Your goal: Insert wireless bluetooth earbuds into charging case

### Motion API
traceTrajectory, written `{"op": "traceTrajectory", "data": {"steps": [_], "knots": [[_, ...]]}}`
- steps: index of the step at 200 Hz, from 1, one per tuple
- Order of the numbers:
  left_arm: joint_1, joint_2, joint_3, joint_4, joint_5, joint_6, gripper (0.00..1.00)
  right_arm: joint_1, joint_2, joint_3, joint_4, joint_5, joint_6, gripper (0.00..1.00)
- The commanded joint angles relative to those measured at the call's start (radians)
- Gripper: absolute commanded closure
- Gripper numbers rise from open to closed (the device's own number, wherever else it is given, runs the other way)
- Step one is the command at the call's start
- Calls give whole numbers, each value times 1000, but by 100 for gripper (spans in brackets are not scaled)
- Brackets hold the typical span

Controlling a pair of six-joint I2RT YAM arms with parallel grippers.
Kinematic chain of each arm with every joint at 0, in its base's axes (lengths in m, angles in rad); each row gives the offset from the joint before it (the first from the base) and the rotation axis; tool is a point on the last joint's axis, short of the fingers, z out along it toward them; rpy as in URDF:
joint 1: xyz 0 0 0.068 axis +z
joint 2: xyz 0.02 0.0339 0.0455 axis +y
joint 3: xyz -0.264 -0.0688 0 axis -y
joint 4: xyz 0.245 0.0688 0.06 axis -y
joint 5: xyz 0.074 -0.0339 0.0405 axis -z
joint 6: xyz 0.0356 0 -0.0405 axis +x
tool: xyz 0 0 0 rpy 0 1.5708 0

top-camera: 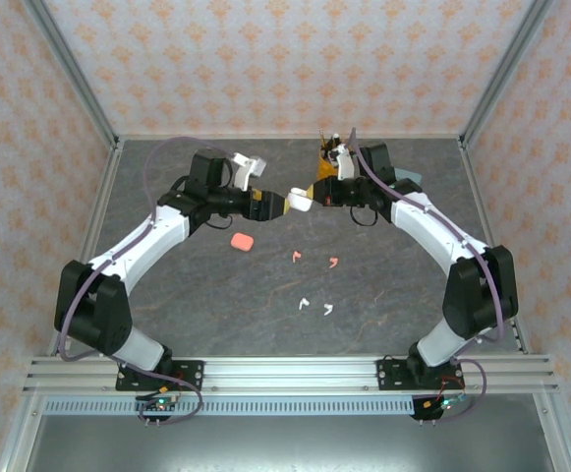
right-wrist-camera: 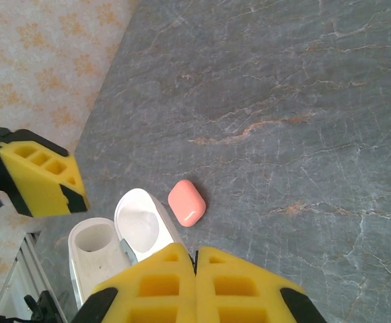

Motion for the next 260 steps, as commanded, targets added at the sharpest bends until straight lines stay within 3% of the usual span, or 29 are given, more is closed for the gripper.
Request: {"op": "traceTrajectory", "data": {"steps": [1,27,126,187,260], "knots": [[9,24,42,43,174,48,20,-1,-6,38,-1,-58,-29,100],[9,60,69,-5,231,106,28,-2,-8,38,0,-79,-24,100],[22,158,158,-85,398,192,36,-1,-30,23,8,-137,-10,100],[10,187,194,-153,427,242,42,-1,-27,13,34,-163,5,100],[9,195,198,-112,383,208,38,-2,-72,-18,31,-120,-22,100]]}}
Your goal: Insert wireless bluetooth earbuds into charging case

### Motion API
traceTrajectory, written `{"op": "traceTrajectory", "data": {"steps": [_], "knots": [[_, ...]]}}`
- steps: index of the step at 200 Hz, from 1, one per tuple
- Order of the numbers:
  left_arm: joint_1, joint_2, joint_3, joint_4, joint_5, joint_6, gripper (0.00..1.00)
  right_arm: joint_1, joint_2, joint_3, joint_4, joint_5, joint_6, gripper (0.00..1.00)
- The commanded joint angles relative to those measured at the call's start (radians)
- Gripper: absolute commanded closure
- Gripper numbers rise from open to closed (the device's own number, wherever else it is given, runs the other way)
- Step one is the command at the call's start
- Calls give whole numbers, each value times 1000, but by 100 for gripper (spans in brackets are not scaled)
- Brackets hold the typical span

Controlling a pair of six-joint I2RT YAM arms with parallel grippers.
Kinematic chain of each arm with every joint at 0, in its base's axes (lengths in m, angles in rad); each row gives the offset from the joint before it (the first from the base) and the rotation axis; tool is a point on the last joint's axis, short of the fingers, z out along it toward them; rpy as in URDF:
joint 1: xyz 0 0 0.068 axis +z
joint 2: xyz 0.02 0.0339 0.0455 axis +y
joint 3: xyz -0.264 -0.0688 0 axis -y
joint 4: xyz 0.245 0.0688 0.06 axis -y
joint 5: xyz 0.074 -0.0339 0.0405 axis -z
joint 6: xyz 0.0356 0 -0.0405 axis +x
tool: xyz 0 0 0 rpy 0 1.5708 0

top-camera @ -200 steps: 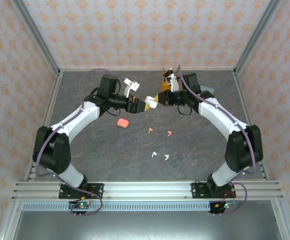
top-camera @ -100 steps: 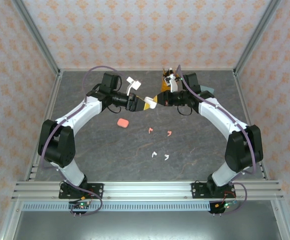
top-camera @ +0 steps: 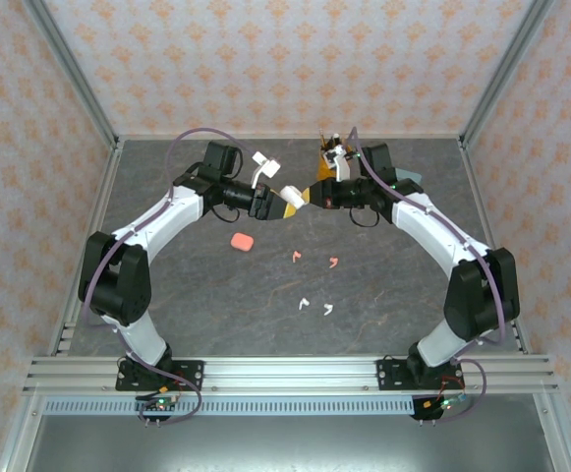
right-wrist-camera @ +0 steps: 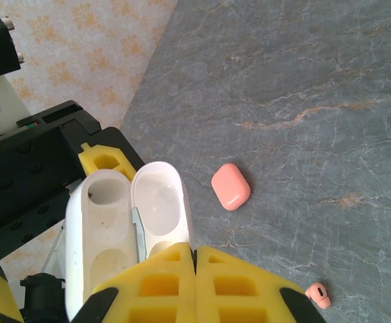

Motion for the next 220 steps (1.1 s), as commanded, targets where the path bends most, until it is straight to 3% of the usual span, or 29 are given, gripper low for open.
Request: {"op": "traceTrajectory", "data": {"steps": [1,113,164,184,200,213,217,220], "knots": [[-8,1,25,27,13,-12,38,-1,-54,-13,33,16,-25,100],[54,-67,-31,15,23,8,36,-2,-77,-8,-36,71,-98,100],[80,-43,61,-207,78,164,36,-1,-88,-5,-44,62,-107,100],[81,10,160,-416,142,337,36,-2,-88,-1,-53,51,-113,100],[90,84,281,-725,226,562,37,-1,-88,0,-54,47,-114,100],[114,178,421,-1166,331,939,37,-1,-87,1,-54,43,-112,100],[127,243,482,-1395,364,1167,37,-2,-88,1,-54,43,-113,100],[139,275,506,-1446,393,1282,38,-1,-88,1,-55,42,-112,100]]}}
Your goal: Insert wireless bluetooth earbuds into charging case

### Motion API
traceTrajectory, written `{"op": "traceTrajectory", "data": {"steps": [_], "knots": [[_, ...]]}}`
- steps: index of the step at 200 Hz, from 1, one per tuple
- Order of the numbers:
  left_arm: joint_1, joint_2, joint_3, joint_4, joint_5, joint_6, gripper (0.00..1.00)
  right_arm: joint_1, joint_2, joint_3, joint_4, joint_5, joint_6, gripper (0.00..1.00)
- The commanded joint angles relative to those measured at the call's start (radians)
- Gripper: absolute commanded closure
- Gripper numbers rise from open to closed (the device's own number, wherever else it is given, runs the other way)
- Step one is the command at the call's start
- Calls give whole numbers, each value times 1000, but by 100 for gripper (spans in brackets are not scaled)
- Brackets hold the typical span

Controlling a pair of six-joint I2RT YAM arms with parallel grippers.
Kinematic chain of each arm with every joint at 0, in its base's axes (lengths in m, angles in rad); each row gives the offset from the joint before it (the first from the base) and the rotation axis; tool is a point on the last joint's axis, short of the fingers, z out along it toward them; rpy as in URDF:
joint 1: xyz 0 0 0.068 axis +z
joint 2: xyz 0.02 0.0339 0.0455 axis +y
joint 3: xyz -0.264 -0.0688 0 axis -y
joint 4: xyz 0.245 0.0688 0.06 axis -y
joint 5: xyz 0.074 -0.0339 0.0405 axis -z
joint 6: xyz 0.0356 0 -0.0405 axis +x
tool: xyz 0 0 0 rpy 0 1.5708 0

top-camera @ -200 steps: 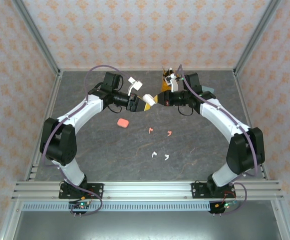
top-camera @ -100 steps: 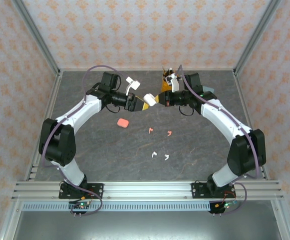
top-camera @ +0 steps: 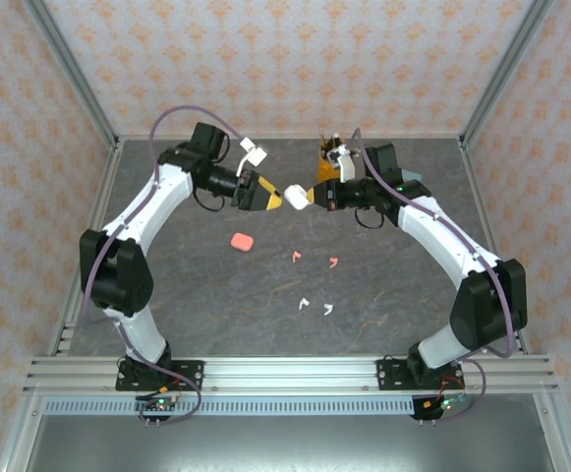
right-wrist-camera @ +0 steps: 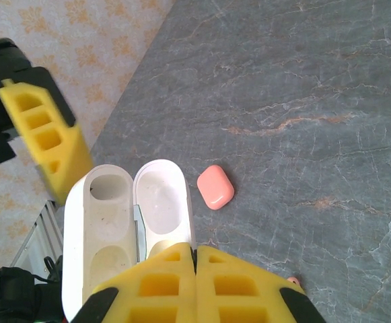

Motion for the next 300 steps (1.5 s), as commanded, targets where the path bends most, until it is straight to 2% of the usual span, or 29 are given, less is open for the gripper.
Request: {"op": "traceTrajectory", "data": {"steps": [1,7,22,60,125,133,140,143,146,147,150,203,243,251,267,275,279,284,288,291,295,300], "knots": [[57,189,190,-857,244,777,38,-1,-29,4,-1,-15,-21,100],[69,221,201,-864,247,751,40,-2,-31,3,1,-16,-20,100],[72,252,166,-864,245,795,44,-2,-35,4,-6,-14,-22,100],[73,246,80,-864,246,873,48,-2,-36,2,-12,-6,-27,100],[75,180,138,-864,244,863,52,-2,-28,10,-7,25,-17,100],[74,172,146,-864,243,854,49,-1,-30,10,-8,31,-17,100],[74,162,156,-864,242,847,39,-1,-29,10,-10,35,-16,100],[74,157,159,-864,242,844,33,-2,-31,11,-11,38,-17,100],[74,154,160,-864,243,841,10,-2,-31,10,-12,39,-17,100],[74,152,162,-864,244,840,6,-2,-31,9,-13,39,-17,100],[74,147,165,-864,243,837,2,-1,-31,10,-14,41,-17,100],[22,67,297,-864,242,731,2,-1,-48,8,-29,71,-24,100],[-82,91,598,-865,228,608,2,-2,-74,-10,-39,94,-31,100],[-98,133,660,-865,206,574,2,-2,-80,-14,-44,101,-34,100],[-142,185,823,-858,96,467,2,-1,-94,-21,-48,113,-36,100],[-180,211,892,-770,-35,280,2,-2,-101,-26,-48,118,-36,100],[-210,200,880,-637,-182,114,1,-1,-104,-29,-47,120,-36,100],[-271,156,810,-443,-460,-94,2,-2,-107,-33,-44,122,-34,100],[-330,114,733,-320,-696,-165,1,-1,-110,-36,-42,125,-32,100],[-370,62,675,-251,-824,-175,0,-2,-112,-38,-40,127,-30,100],[-411,18,609,-177,-903,-165,0,-2,-113,-40,-39,129,-29,100],[-428,-22,543,-91,-906,-177,0,-1,-116,-43,-37,131,-26,100]]}}
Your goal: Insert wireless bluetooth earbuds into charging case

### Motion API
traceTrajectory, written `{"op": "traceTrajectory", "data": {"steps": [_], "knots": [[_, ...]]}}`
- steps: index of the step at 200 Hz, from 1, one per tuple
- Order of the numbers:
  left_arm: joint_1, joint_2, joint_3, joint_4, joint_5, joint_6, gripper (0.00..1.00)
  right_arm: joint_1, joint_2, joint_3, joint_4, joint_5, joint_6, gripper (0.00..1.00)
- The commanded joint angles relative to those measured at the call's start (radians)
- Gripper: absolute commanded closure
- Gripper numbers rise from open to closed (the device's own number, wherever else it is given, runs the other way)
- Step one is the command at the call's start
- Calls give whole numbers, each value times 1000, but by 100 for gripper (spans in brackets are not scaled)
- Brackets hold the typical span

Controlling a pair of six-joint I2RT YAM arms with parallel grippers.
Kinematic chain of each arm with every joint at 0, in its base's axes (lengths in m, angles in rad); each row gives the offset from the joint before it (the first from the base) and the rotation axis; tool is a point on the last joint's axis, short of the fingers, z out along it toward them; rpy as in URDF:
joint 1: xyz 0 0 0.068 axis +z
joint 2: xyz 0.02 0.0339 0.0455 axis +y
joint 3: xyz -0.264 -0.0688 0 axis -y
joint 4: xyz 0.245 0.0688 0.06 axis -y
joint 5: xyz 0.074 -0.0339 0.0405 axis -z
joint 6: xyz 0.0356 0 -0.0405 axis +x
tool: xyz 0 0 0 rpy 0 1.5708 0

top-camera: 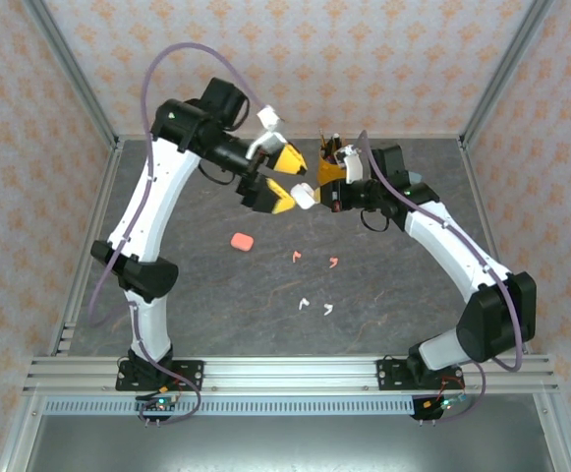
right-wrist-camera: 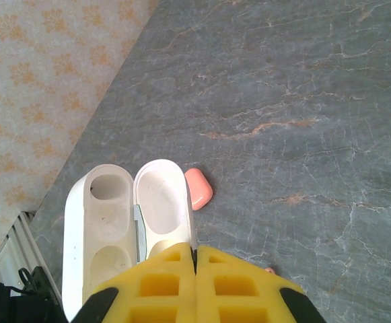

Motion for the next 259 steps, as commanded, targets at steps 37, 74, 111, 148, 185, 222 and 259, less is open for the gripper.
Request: {"op": "traceTrajectory", "data": {"steps": [37,74,111,148,185,222,259], "knots": [[-151,-229,-345,654,-618,-566,0,-2,-55,-39,-13,51,-25,100],[-156,-398,-552,870,-905,-657,0,-2,-68,-42,-8,59,-22,100],[-138,-544,-725,1007,-1212,-767,0,-1,-79,-46,3,57,-13,100],[-59,-576,-756,960,-1342,-933,0,-2,-83,-43,1,57,-10,100],[-13,-611,-822,919,-1459,-999,0,-2,-90,-39,-9,67,-16,100],[43,-600,-815,822,-1463,-1004,0,-1,-83,-29,-17,70,-20,100],[48,-655,-907,895,-1473,-991,0,-2,-73,-17,-22,68,-22,100]]}}
